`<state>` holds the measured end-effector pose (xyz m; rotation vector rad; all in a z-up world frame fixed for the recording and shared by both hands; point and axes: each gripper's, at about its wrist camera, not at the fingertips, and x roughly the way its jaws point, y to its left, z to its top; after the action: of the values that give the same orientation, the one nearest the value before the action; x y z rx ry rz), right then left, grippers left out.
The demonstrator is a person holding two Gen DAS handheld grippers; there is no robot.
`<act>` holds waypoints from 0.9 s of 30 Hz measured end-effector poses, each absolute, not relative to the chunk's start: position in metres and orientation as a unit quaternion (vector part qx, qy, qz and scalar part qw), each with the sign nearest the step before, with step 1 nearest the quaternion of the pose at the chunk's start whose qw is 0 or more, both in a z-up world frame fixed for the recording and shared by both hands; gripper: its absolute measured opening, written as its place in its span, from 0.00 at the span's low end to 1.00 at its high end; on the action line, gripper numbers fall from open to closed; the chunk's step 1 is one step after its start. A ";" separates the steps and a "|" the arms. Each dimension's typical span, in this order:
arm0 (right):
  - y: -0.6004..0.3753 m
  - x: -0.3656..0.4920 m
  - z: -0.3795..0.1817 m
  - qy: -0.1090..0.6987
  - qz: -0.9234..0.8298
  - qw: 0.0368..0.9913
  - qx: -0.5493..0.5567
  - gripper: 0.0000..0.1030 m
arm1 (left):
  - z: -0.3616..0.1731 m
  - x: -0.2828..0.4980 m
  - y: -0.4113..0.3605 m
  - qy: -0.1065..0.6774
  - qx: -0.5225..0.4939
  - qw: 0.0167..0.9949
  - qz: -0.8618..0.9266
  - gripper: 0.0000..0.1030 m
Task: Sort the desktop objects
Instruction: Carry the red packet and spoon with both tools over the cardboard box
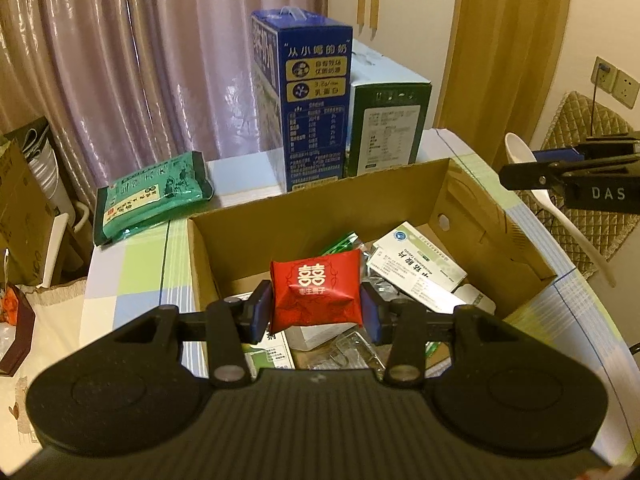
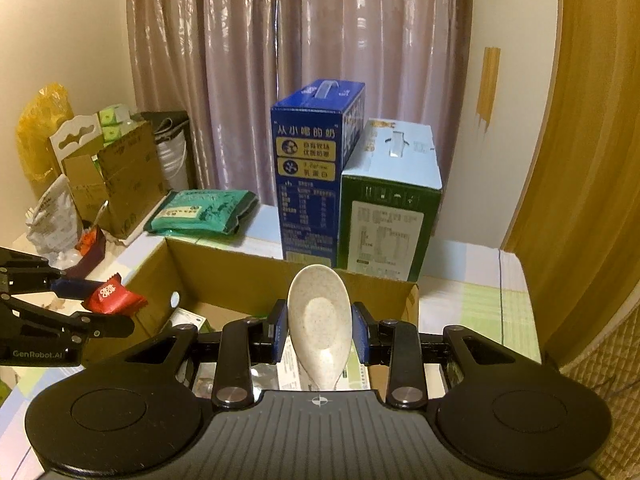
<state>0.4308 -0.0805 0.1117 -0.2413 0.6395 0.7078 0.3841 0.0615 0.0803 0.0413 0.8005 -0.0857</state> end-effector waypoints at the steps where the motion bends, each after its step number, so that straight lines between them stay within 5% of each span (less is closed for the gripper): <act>1: -0.080 0.433 0.110 0.311 0.339 0.880 -0.117 0.29 | 0.079 0.386 0.062 0.391 0.020 0.919 -0.041 0.39; 27: -0.068 0.471 0.068 0.369 0.320 0.862 -0.136 0.29 | 0.044 0.426 0.075 0.425 0.006 0.905 -0.029 0.39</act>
<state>0.4707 -0.0683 0.0681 -0.2853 0.7744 0.6714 0.4255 0.0752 0.0440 0.0122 0.8787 -0.0592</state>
